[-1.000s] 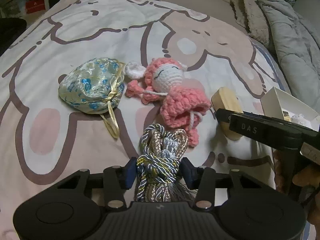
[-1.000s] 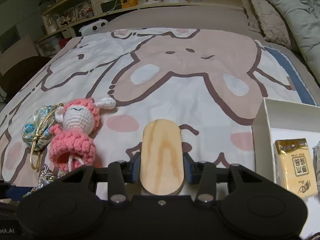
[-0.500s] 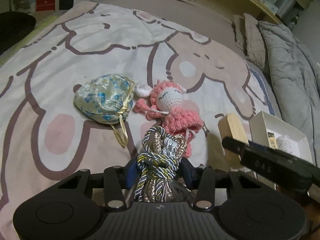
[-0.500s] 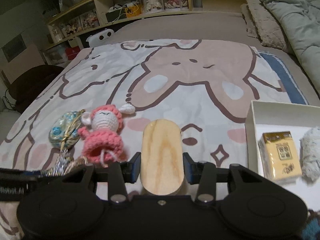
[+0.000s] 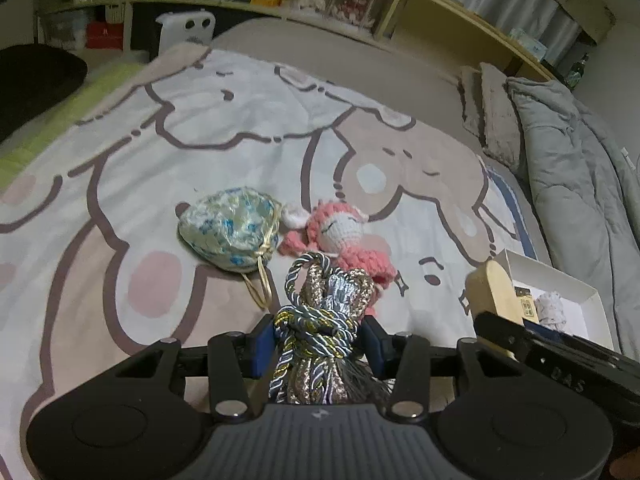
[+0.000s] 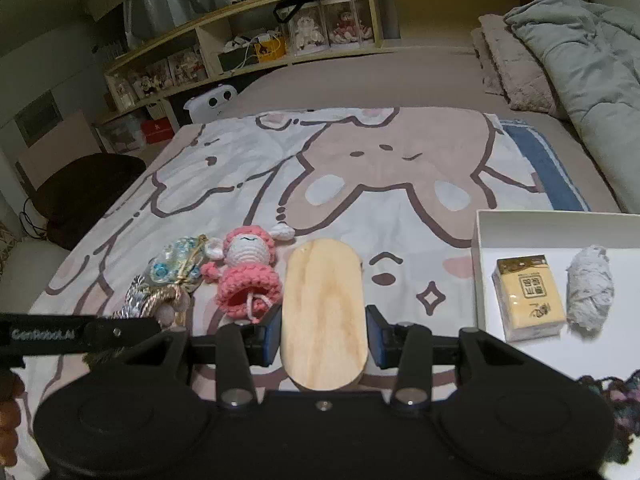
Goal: Organize objects
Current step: 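Carry the braided cord with the left tool while the right tool carries the wooden block to the box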
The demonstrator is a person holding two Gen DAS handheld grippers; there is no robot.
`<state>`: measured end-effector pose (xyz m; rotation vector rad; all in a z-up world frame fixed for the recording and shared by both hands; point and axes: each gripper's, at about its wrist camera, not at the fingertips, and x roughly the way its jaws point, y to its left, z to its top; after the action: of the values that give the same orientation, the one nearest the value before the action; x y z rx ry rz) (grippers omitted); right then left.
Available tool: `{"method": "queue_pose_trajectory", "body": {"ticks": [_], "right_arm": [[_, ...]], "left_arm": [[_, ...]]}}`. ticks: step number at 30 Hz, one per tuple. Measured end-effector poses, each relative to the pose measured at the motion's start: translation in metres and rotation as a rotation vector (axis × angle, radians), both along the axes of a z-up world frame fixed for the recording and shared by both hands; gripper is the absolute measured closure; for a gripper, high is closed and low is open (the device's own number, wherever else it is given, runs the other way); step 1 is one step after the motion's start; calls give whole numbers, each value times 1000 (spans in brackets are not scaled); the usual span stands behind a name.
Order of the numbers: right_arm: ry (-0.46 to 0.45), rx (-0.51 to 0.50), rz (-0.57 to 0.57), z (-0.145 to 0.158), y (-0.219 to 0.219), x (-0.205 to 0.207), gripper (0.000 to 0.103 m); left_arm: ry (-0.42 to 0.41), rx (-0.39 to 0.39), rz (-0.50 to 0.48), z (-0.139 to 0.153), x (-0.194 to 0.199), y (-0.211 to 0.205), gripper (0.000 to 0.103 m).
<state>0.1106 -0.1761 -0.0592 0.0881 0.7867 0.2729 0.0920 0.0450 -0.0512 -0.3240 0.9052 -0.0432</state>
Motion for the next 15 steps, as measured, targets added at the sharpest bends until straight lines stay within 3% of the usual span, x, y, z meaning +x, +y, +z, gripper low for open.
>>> {"method": "queue_pose_trajectory", "body": {"ticks": [15], "right_arm": [[-46,-38,-36,48,-43,-19,59]], "left_arm": [[-95,103,-76,40,-8,-43,56]]}}
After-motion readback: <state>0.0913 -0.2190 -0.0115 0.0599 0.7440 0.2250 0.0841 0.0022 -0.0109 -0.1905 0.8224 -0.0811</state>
